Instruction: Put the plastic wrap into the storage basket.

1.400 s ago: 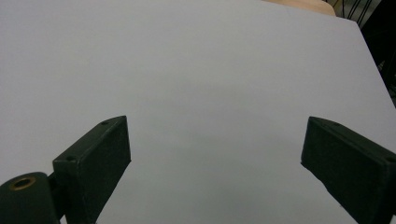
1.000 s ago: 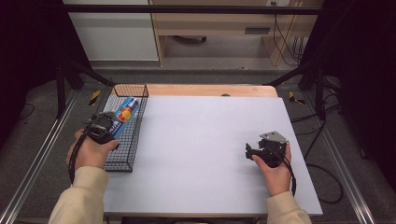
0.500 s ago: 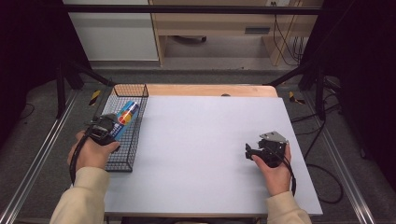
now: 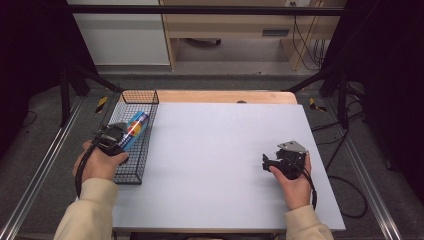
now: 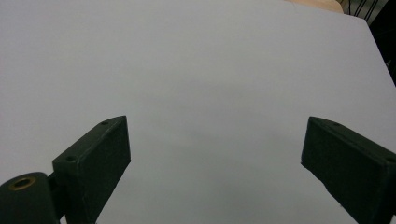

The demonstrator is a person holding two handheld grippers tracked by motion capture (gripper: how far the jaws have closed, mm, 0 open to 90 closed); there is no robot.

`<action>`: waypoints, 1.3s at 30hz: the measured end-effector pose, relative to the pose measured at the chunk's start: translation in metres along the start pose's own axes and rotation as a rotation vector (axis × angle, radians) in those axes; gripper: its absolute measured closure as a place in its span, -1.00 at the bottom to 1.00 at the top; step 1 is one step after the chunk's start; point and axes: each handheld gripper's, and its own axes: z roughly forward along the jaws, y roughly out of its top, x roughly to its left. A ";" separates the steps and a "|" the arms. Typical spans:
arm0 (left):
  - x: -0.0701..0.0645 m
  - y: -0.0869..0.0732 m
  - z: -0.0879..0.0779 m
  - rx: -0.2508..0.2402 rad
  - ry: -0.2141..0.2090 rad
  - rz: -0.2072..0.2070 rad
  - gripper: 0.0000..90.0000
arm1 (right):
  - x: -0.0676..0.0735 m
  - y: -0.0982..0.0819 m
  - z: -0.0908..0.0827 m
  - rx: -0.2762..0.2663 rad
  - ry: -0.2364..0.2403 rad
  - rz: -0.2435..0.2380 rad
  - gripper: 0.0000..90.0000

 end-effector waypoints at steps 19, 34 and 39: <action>-0.005 0.006 0.002 0.034 0.027 0.039 -0.31 | 0.000 0.000 0.001 0.007 0.008 -0.003 -0.82; -0.010 -0.009 -0.032 -0.271 0.021 0.032 -0.75 | 0.000 0.000 0.000 0.006 0.009 -0.003 -0.83; -0.020 -0.011 -0.053 -0.402 0.029 0.061 -0.86 | 0.000 0.000 -0.001 -0.001 0.008 -0.006 -0.84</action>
